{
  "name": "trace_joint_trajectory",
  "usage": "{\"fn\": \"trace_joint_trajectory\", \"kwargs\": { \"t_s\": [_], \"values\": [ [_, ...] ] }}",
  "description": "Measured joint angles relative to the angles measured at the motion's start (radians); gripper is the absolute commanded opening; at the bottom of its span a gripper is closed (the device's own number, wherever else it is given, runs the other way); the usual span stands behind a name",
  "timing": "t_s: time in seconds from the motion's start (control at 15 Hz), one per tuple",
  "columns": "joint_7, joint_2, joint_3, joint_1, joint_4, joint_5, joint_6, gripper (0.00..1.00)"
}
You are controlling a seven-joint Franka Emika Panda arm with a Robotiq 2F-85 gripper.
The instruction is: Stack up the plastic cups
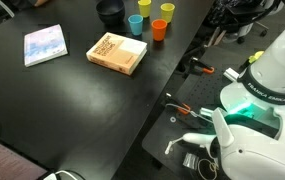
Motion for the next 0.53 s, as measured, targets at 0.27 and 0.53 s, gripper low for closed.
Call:
{"fn": "trace_joint_trajectory", "kwargs": {
  "t_s": [0.27,0.53],
  "values": [
    [0.044,0.083,-0.006,-0.009,0.061,0.030,0.053,1.00],
    [0.062,0.159,-0.006,-0.017,0.113,0.067,0.054,1.00]
  ]
}}
